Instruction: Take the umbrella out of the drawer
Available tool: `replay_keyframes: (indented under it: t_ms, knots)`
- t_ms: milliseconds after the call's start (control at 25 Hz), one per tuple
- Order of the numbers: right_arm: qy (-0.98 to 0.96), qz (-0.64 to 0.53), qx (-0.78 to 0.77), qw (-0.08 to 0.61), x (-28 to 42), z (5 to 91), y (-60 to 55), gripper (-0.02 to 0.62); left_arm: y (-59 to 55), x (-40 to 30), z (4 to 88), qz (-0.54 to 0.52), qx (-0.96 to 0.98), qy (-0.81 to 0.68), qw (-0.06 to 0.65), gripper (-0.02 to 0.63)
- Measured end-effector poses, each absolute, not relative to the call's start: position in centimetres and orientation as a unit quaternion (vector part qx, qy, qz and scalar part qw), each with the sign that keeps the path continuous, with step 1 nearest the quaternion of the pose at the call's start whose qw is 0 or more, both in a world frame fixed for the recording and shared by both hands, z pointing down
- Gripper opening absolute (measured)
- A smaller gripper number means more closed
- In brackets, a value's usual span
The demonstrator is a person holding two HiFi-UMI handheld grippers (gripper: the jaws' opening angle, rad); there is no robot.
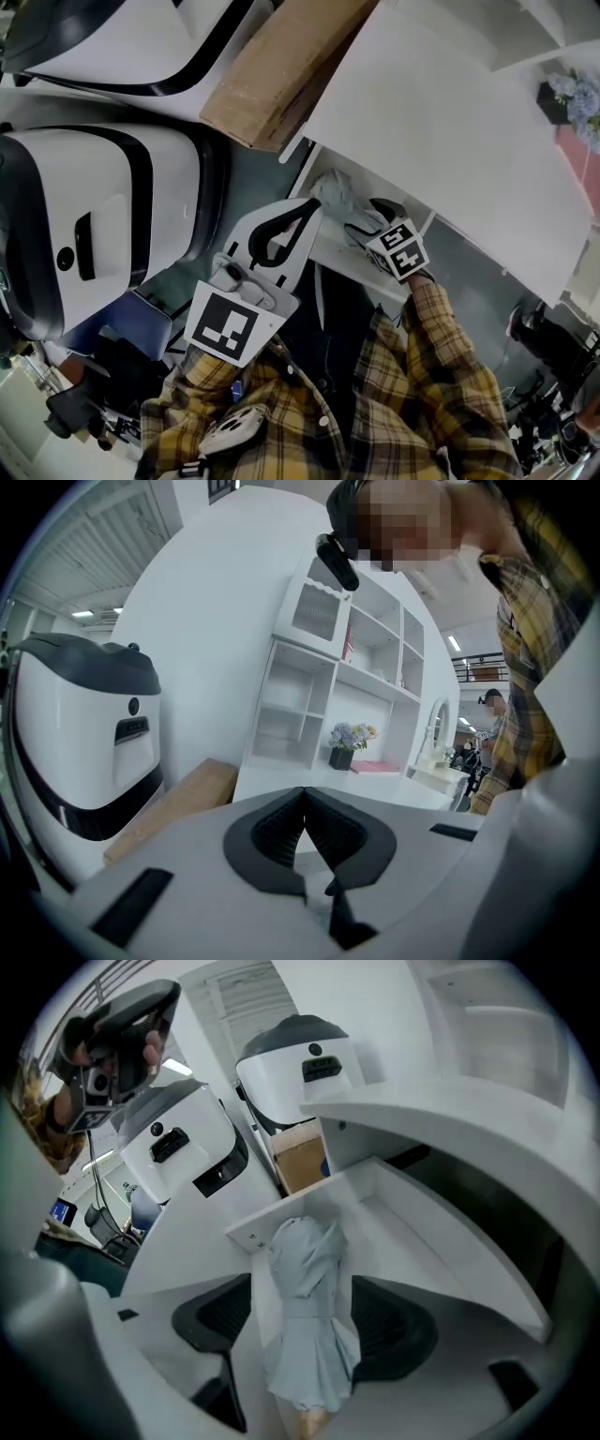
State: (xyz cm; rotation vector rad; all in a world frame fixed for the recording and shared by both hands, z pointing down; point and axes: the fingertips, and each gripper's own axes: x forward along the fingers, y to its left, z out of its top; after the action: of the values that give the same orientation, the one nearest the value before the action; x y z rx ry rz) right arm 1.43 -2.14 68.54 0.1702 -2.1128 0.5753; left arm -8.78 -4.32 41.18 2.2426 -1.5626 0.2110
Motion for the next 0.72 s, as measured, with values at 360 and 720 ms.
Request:
replay_keyframes:
  t_ms: [360, 720]
  knots:
    - [-0.843, 0.214, 0.043, 0.492, 1.2, 73.7, -1.2, 0.330, -3.2, -9.6, 42.7, 0.072, 0.785, -0.577, 0.215, 0.018]
    - [-0.831, 0.198, 0.025, 0.519, 1.2, 76.7, -0.2, 0.330, -2.6, -9.7, 43.5, 0.071, 0.778, -0.584, 0.220, 0.018]
